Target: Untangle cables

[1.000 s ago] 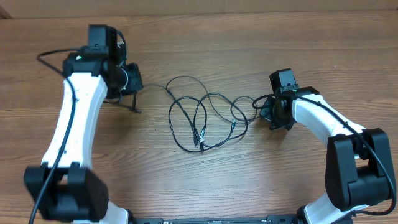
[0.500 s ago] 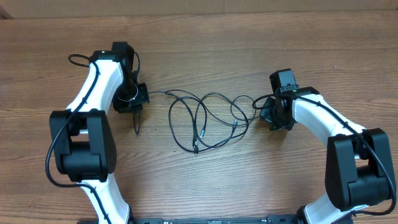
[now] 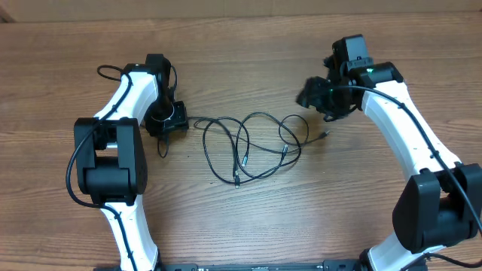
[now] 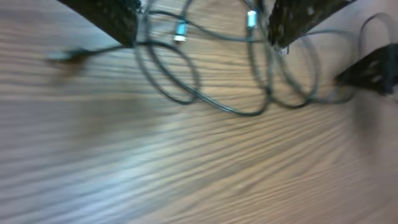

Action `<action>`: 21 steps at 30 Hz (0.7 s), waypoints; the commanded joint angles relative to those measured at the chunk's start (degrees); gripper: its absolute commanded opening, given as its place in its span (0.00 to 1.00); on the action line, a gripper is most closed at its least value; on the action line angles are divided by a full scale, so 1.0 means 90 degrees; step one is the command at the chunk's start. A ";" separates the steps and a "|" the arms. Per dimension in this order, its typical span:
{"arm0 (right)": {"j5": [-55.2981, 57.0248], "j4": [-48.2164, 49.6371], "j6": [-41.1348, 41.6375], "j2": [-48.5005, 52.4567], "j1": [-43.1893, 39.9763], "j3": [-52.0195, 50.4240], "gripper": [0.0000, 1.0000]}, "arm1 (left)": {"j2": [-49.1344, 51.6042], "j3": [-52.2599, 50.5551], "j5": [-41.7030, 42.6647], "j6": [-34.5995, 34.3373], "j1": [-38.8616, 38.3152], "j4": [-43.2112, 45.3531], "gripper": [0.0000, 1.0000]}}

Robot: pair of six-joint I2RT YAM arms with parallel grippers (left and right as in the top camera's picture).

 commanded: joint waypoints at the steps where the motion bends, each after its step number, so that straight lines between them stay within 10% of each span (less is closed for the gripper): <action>1: -0.1027 0.0323 -0.0189 -0.0015 0.0211 -0.0085 0.69 | 0.0318 -0.0051 0.0034 0.0095 0.0053 0.0005 0.63; 21: 0.0034 0.1800 -0.0194 0.0760 0.2482 -0.0420 0.77 | 0.0036 0.0070 0.1426 0.0877 0.0049 -0.0049 0.56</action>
